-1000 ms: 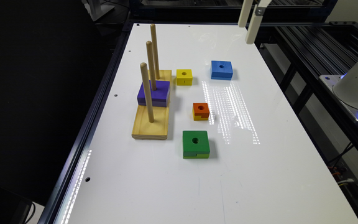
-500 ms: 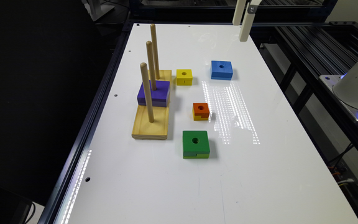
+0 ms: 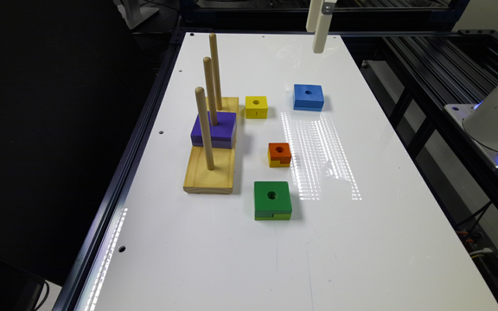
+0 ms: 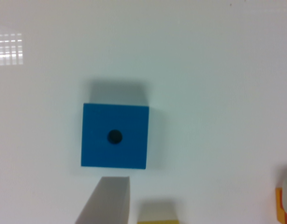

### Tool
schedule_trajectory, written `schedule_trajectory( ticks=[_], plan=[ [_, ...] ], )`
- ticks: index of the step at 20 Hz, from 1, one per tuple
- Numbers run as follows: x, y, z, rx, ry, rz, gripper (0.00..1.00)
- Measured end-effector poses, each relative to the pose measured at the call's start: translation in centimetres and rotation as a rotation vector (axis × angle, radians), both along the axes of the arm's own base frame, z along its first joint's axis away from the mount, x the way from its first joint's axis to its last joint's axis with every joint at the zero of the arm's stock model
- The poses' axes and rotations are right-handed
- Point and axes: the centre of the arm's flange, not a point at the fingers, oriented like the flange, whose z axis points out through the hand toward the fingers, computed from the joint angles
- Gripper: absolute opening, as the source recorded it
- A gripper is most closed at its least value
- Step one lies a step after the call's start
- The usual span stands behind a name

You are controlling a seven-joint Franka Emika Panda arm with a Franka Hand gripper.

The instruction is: Pick up yellow block.

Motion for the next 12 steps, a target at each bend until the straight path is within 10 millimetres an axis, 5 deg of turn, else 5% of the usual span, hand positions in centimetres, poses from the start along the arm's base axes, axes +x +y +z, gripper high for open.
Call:
schedule_trajectory(
  ticks=[12],
  plan=[
    [3.5, -1.9, 0.1, -0.001, -0.011, -0.003, 1.00]
  ],
)
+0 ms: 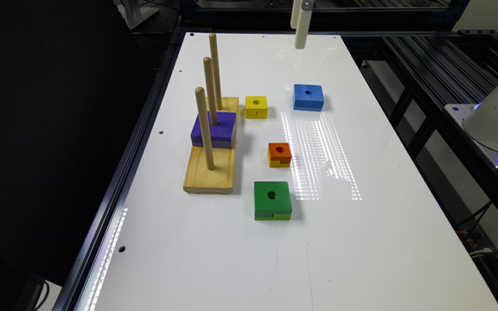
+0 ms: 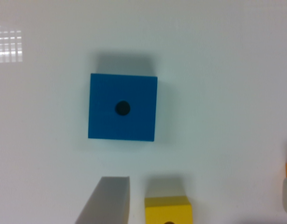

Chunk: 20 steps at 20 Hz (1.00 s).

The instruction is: Pick up yellow block.

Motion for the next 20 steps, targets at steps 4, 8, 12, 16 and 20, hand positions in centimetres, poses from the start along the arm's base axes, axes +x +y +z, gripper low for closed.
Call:
schedule_trajectory(
  ticks=[4, 8, 12, 16, 20],
  plan=[
    [1.8, -0.6, -0.4, -0.001, 0.000, 0.000, 1.00],
    [2.7, -0.7, -0.6, 0.000, 0.002, 0.002, 1.00],
    [3.2, -0.6, -0.5, 0.000, -0.003, 0.007, 1.00],
    [3.3, -0.5, -0.4, -0.001, -0.006, 0.008, 1.00],
    [3.3, -0.5, -0.5, 0.000, -0.004, 0.009, 1.00]
  ],
)
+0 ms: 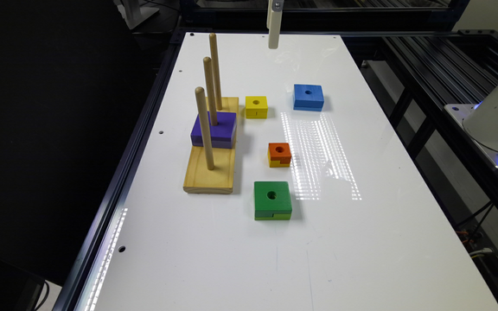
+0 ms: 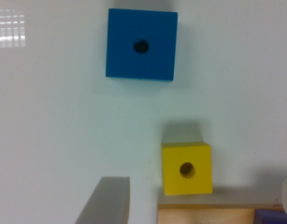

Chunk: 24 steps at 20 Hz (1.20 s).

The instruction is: Pick up yellow block.

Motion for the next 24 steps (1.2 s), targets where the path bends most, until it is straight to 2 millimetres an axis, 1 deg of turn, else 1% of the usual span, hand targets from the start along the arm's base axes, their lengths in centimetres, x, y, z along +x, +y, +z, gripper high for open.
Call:
schedule_trajectory(
  ticks=[3, 9, 15, 18, 22, 24],
  plan=[
    [0.1, 0.1, -0.6, 0.002, 0.008, 0.001, 1.00],
    [0.7, 0.1, -2.7, 0.005, 0.009, 0.003, 1.00],
    [0.9, 0.0, -3.0, 0.006, 0.007, 0.003, 1.00],
    [1.1, 0.0, -4.5, 0.010, 0.018, 0.003, 1.00],
    [1.5, 0.0, -7.5, 0.013, 0.019, 0.004, 1.00],
    [1.6, -0.1, -8.3, 0.013, 0.018, 0.004, 1.00]
  ],
)
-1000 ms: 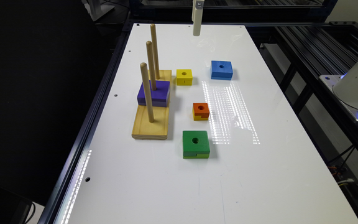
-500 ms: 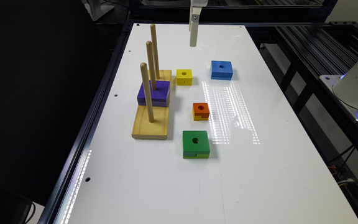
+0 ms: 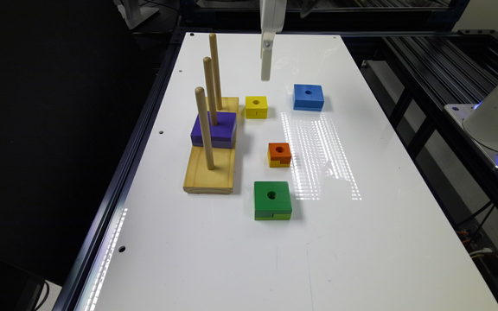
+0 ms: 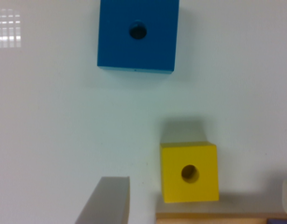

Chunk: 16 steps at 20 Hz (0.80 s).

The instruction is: Pick up yellow block.

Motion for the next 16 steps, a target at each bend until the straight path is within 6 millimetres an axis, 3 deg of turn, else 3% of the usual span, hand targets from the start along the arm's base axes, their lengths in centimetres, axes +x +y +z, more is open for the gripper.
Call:
schedule_trajectory(
  ticks=[8, 16],
  plan=[
    [0.1, 0.0, -0.2, 0.000, 0.001, 0.000, 1.00],
    [0.2, 0.0, -3.6, 0.005, 0.006, -0.001, 1.00]
  ],
)
